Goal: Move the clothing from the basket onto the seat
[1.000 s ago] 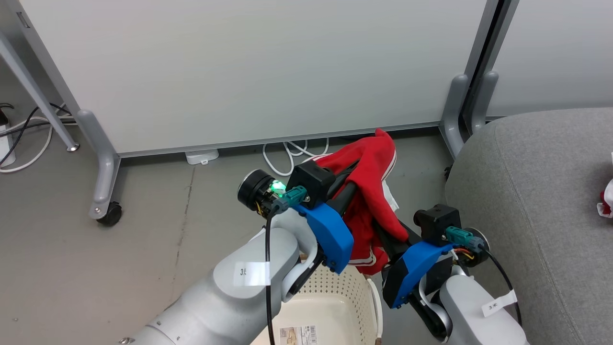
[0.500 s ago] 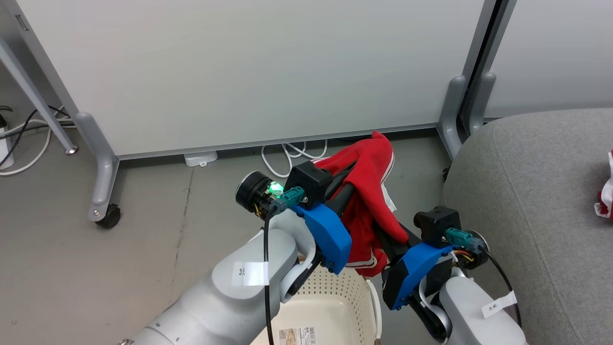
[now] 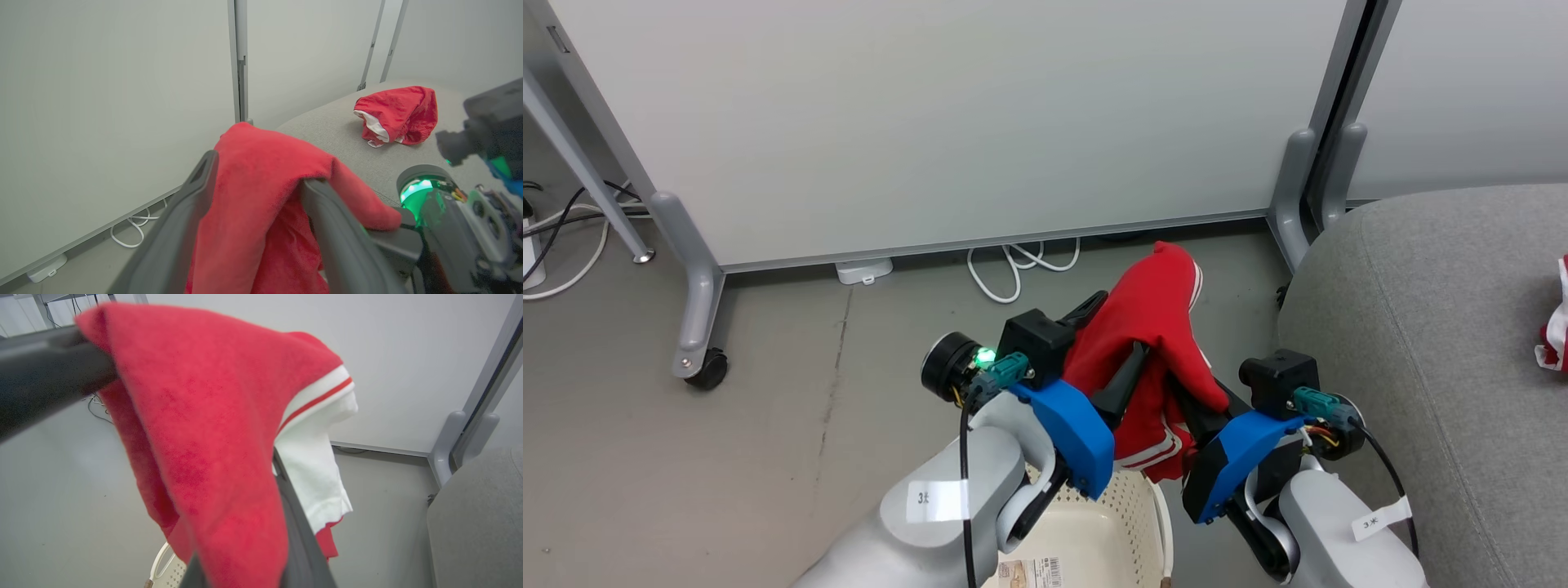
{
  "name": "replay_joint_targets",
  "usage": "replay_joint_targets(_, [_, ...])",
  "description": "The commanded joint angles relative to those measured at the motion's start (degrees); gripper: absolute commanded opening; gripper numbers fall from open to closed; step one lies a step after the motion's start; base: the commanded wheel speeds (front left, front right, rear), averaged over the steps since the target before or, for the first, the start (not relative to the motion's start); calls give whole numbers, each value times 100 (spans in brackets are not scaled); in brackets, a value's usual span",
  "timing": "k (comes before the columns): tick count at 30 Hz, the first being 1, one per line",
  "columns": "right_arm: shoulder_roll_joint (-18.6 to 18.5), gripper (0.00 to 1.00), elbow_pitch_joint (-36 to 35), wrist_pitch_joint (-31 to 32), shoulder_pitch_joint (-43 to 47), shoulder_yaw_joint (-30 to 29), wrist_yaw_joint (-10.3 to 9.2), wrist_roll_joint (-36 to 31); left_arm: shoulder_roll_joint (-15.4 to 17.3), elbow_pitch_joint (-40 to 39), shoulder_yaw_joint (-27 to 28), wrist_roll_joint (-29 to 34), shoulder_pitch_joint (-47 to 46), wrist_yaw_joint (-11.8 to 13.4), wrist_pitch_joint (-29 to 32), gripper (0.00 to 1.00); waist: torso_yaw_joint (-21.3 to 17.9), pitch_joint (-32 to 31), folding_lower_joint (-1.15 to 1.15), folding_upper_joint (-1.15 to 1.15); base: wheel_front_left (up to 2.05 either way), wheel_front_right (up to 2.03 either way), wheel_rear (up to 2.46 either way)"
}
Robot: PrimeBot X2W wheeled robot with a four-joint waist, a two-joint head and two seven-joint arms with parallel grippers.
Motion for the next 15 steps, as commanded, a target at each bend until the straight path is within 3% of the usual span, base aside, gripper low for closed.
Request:
replay_joint_targets(1, [-8,0,0,-32,4,-49,1,-30,2,-56,163,107,188,-8,-17,100,12,-7,0,0,0,0,0])
replay_joint_targets(15, [-8,0,-139,54,198,-385,1,-196,298,-805,1676,1399,1595,-248,-16,100,143,9,0,0,0,0,0])
